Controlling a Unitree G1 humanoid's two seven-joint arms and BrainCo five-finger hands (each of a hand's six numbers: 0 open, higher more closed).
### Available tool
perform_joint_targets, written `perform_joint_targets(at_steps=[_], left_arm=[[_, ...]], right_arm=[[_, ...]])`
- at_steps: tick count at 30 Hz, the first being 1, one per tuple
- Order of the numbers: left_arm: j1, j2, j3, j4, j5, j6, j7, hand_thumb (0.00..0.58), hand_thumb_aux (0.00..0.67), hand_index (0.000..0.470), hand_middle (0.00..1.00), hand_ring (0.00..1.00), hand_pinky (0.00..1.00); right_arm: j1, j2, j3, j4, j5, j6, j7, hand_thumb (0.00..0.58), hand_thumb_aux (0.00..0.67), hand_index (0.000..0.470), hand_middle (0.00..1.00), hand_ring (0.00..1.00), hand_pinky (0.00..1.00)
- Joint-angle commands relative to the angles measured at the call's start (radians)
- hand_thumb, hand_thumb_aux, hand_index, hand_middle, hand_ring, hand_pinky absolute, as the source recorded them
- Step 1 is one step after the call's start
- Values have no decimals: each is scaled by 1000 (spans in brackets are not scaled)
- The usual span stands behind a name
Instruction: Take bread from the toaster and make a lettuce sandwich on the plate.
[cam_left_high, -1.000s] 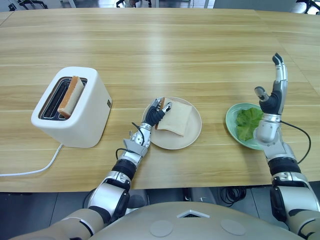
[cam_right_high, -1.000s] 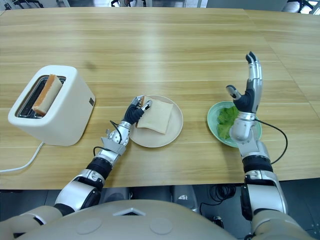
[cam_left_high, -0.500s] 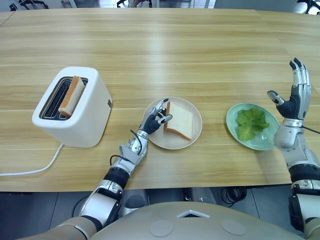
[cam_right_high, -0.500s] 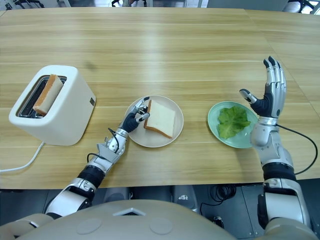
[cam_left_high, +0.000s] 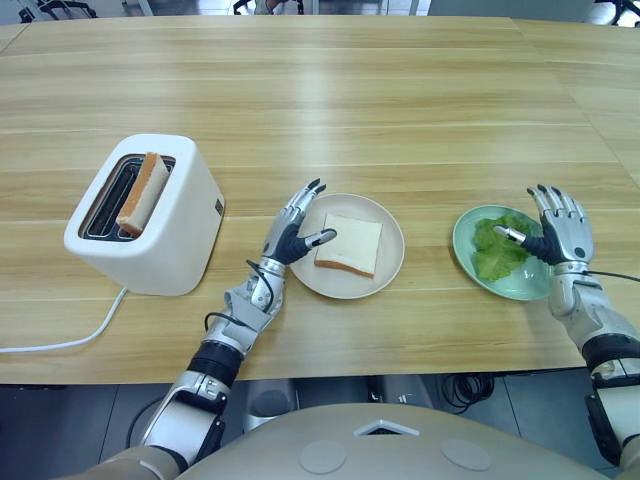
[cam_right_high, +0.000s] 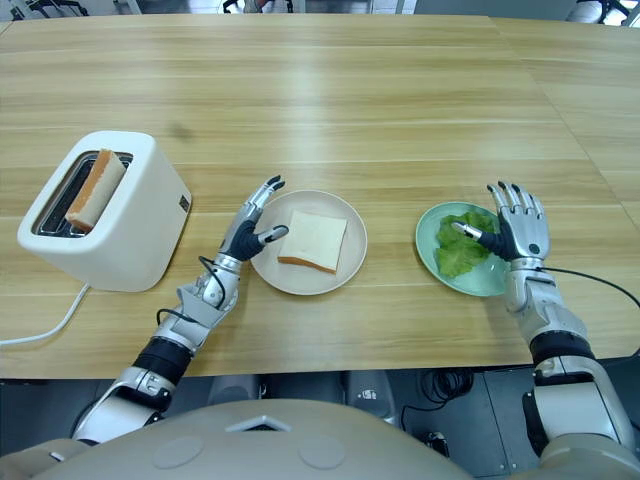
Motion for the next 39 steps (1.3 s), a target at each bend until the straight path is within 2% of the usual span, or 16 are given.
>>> perform_joint_targets(at_steps=[1, 9, 30, 31, 32, 34, 35, 36, 37, 39], left_arm=[[37, 9, 30, -91, -2, 26, 4, 0, 0, 0, 0, 0, 0], [83, 5, 80, -193, -6, 15, 36, 0, 0, 0, 0, 0, 0], [86, -3, 64, -171, 3, 7, 33, 0, 0, 0, 0, 0, 0], [87, -3, 62, -171, 3, 7, 33, 0, 0, 0, 0, 0, 0], [87, -4, 61, -172, 3, 7, 32, 0, 0, 0, 0, 0, 0], [88, -5, 61, -173, 1, 7, 31, 0, 0, 0, 0, 0, 0], [89, -6, 62, -175, 0, 7, 31, 0, 0, 0, 0, 0, 0], [91, -6, 62, -176, 0, 7, 31, 0, 0, 0, 0, 0, 0], [92, -7, 63, -178, 1, 7, 32, 0, 0, 0, 0, 0, 0], [95, -9, 64, -180, 0, 6, 32, 0, 0, 0, 0, 0, 0]], right_arm=[[-13, -12, 40, 29, -2, 15, -5, 0, 0, 0, 0, 0, 0], [2, -39, 73, 23, 5, 43, -7, 0, 0, 0, 0, 0, 0], [32, -62, 148, 10, 11, 27, 111, 0, 0, 0, 0, 0, 0], [33, -63, 149, 9, 12, 28, 112, 83, 50, 34, 0, 0, 0], [34, -64, 150, 8, 12, 30, 111, 346, 244, 168, 0, 0, 0], [36, -67, 153, 4, 11, 32, 106, 516, 447, 307, 0, 0, 0], [37, -68, 155, 2, 11, 31, 103, 556, 533, 366, 0, 0, 0], [37, -69, 156, -1, 10, 32, 99, 556, 533, 366, 0, 0, 0], [39, -71, 156, -4, 9, 31, 95, 579, 646, 444, 0, 0, 0], [42, -75, 155, -14, 9, 30, 88, 580, 670, 460, 0, 0, 0]])
